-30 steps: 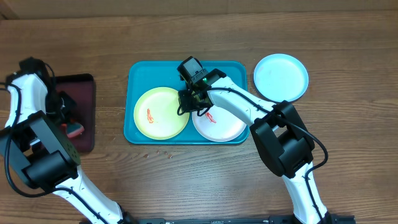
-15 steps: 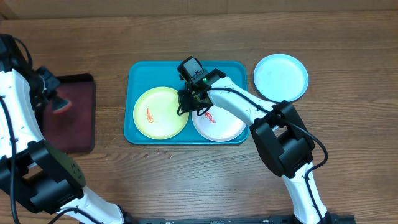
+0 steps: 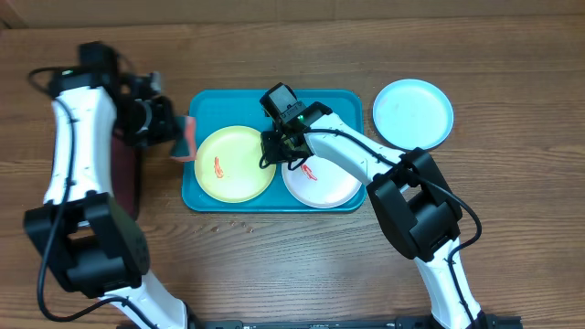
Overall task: Clean dirty plates on tray and stack at the side
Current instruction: 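Scrub the yellow plate with the sponge while right gripper holds it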
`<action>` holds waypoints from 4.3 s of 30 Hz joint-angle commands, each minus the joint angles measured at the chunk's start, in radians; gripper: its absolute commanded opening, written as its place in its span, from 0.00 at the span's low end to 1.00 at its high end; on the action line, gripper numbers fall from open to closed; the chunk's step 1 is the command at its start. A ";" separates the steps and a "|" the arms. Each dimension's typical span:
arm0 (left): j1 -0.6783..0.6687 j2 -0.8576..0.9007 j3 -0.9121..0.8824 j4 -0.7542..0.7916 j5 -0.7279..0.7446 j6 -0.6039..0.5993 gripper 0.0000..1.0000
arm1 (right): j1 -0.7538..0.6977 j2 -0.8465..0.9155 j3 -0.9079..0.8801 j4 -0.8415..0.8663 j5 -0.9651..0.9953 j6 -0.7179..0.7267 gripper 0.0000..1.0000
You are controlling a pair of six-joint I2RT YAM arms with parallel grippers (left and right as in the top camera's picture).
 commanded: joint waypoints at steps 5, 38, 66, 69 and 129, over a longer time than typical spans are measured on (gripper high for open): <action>-0.160 0.002 -0.043 0.027 -0.117 -0.133 0.04 | 0.010 0.027 -0.022 -0.003 0.020 0.024 0.04; -0.280 0.002 -0.504 0.523 -0.183 -0.325 0.04 | 0.010 0.027 -0.022 -0.069 -0.047 0.075 0.04; -0.275 0.002 -0.438 0.554 -0.167 -0.336 0.04 | 0.010 0.027 -0.022 -0.026 -0.035 0.075 0.04; -0.299 0.002 -0.438 0.576 -0.144 -0.356 0.04 | 0.010 0.027 -0.022 -0.021 -0.035 0.075 0.04; -0.357 0.006 -0.465 0.329 -0.661 -0.378 0.04 | 0.010 0.027 -0.022 -0.002 -0.035 0.074 0.04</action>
